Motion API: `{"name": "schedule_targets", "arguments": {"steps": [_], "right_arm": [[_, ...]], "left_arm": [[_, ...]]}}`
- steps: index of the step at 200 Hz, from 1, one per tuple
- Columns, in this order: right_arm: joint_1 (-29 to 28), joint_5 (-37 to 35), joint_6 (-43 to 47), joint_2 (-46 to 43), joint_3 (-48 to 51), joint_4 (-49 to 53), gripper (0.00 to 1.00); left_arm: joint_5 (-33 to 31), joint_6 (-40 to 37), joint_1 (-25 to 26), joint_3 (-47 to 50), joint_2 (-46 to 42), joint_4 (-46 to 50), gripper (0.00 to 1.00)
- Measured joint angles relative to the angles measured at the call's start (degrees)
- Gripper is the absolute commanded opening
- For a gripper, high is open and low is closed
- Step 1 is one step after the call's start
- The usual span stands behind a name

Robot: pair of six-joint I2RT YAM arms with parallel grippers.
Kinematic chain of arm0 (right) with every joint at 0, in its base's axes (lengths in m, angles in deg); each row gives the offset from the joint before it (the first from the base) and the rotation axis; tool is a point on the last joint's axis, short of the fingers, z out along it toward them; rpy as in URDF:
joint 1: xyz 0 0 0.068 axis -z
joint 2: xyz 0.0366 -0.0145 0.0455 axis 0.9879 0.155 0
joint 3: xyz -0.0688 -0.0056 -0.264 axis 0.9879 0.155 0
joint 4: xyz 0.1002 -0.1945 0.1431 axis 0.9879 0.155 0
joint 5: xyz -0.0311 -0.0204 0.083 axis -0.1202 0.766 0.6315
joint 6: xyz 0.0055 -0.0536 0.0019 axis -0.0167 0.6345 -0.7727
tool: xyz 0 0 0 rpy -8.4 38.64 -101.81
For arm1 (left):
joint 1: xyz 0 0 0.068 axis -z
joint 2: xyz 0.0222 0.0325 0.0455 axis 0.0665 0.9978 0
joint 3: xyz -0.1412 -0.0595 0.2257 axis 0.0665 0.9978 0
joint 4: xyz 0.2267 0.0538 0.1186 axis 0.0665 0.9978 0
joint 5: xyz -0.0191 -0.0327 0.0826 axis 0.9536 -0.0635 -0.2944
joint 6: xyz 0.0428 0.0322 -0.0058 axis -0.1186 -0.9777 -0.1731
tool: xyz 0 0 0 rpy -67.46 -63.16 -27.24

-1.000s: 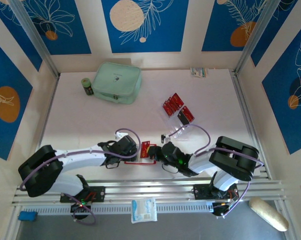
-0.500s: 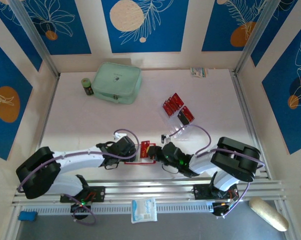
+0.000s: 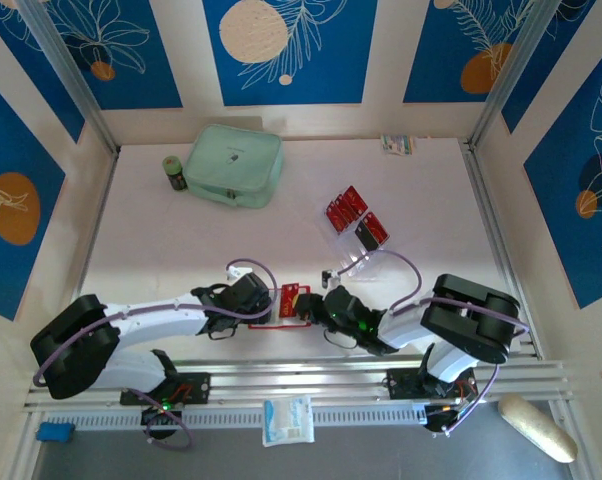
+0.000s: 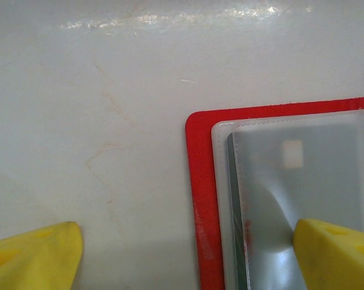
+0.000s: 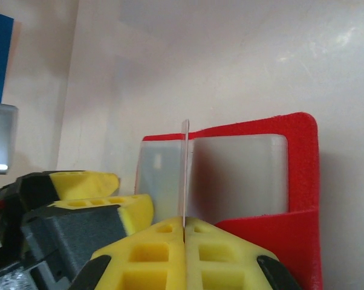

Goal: Put the credit cards into the card holder

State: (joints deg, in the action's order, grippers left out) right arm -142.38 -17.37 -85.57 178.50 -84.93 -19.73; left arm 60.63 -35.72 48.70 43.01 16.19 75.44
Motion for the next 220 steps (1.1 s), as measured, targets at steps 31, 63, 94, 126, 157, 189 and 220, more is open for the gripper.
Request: {"name": "schedule_targets", "arguments": {"steps": [31, 63, 94, 126, 157, 189, 220], "right_arm": [[-0.1, 0.2, -0.4, 2.9, -0.2, -2.4, 0.0], [-0.3, 0.7, -1.1, 4.7, -0.3, -4.7, 0.0], [-0.6, 0.7, -1.5, 5.1, -0.3, -5.3, 0.0], [-1.1, 0.7, -1.5, 5.1, -0.3, -5.3, 0.0], [-1.5, 0.7, -1.7, 5.1, -0.3, -5.2, 0.0], [-1.8, 0.7, -2.1, 5.2, -0.4, -4.8, 0.0], [-1.8, 0.9, -2.2, 6.1, -1.2, -4.4, 0.0]], "left_arm": [[0.0, 0.0, 0.0, 0.1, 0.0, -0.2, 0.89], [0.0, 0.0, 0.0, 0.2, -0.2, -0.2, 0.89], [0.0, 0.0, 0.0, 0.3, -0.2, -0.3, 0.89], [0.0, 0.0, 0.0, 0.3, -0.2, -0.3, 0.89], [0.0, 0.0, 0.0, 0.3, -0.2, -0.3, 0.89], [0.0, 0.0, 0.0, 0.3, -0.2, -0.3, 0.89], [0.0, 0.0, 0.0, 0.3, -0.2, -0.3, 0.89]]}}
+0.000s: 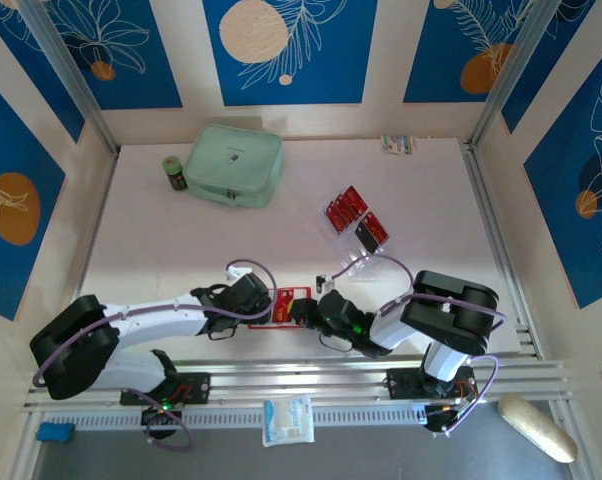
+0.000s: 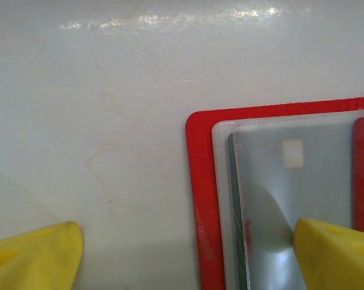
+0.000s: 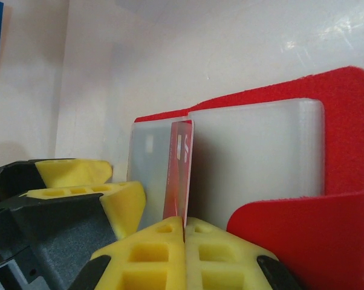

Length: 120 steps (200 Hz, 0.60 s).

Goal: Put the credit cards into the card holder

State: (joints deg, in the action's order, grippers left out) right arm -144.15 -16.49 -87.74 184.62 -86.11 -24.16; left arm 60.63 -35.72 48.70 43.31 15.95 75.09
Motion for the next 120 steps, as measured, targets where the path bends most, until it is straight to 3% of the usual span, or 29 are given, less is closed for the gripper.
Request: {"name": "schedule_targets", "arguments": {"steps": [120], "right_arm": [[-0.2, 0.6, -0.4, 1.3, -2.0, 1.0, 0.0]], "left_arm": [[0.0, 0.0, 0.0, 0.0, -0.2, 0.2, 0.89]]}}
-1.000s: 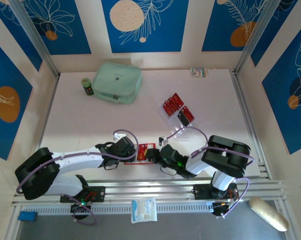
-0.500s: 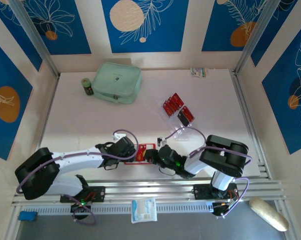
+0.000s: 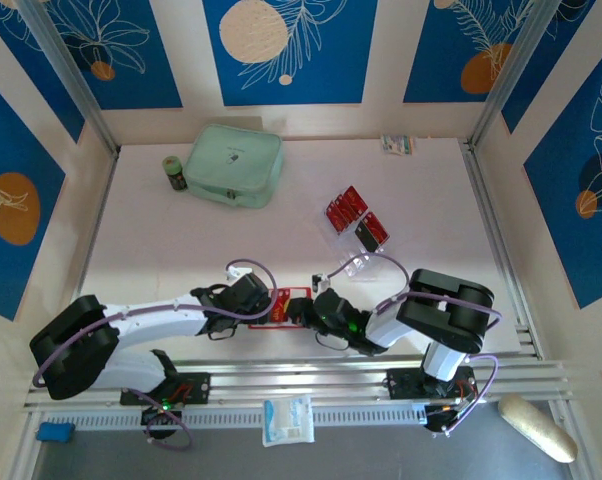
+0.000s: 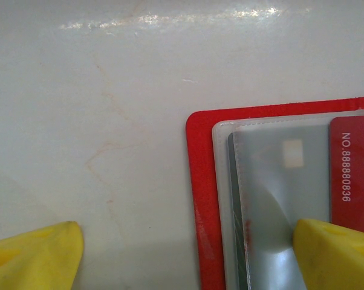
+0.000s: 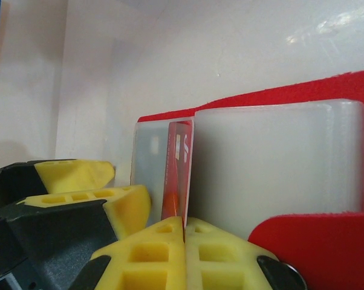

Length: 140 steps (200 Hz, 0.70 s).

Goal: Put the credit cards into the card holder

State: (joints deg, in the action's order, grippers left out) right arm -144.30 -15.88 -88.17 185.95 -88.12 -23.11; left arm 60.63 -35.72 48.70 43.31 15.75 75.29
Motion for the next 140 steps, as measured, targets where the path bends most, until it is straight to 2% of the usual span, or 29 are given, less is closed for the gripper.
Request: {"name": "schedule_targets", "arguments": {"steps": [59, 140], "right_arm": [[0.0, 0.3, -0.2, 0.7, -0.5, 0.0, 0.0], [0.2, 1.1, -0.3, 0.4, -0.5, 0.1, 0.0]], "left_arm": [[-0.2, -0.2, -0.1, 0.0, -2.7, 5.1, 0.91], [0.0, -0.4, -0.2, -0.5, -1.2, 4.5, 0.91]]}}
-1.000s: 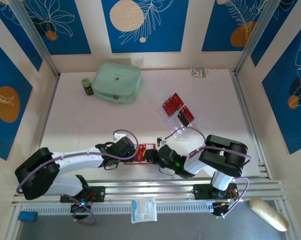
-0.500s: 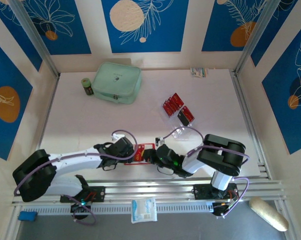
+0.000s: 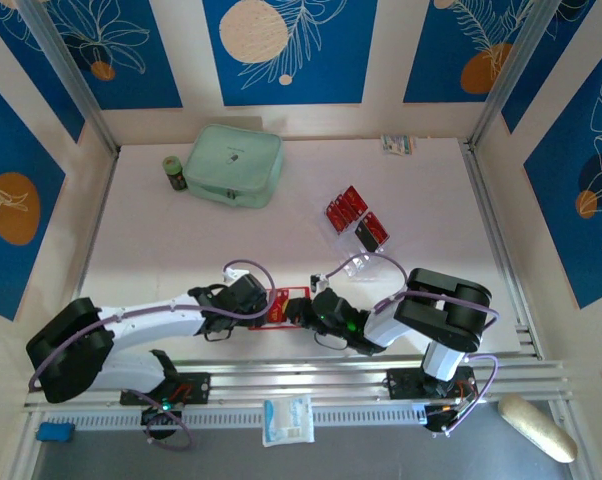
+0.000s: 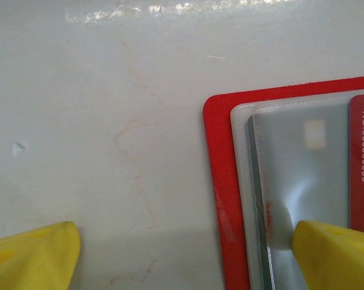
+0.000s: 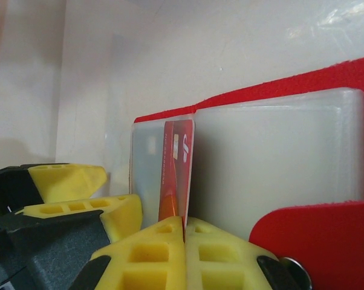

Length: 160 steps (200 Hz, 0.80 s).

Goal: Put the credit cards into the card holder

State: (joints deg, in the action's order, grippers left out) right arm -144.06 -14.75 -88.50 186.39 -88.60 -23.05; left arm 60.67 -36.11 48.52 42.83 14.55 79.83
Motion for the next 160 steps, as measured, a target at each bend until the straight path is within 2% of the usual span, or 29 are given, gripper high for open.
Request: {"name": "schedule_targets", "arguments": {"steps": [85, 160], "right_arm": [[5.3, 1.9, 6.8, -15.9, 1.4, 11.6, 0.0], [5.5, 3.0, 8.4, -14.2, 1.3, 13.7, 0.0]], "left_arm": [[0.3, 1.5, 0.0, 1.7, -1.2, -2.1, 0.89], [0.3, 1.5, 0.0, 1.8, -1.1, -2.2, 0.89]]}}
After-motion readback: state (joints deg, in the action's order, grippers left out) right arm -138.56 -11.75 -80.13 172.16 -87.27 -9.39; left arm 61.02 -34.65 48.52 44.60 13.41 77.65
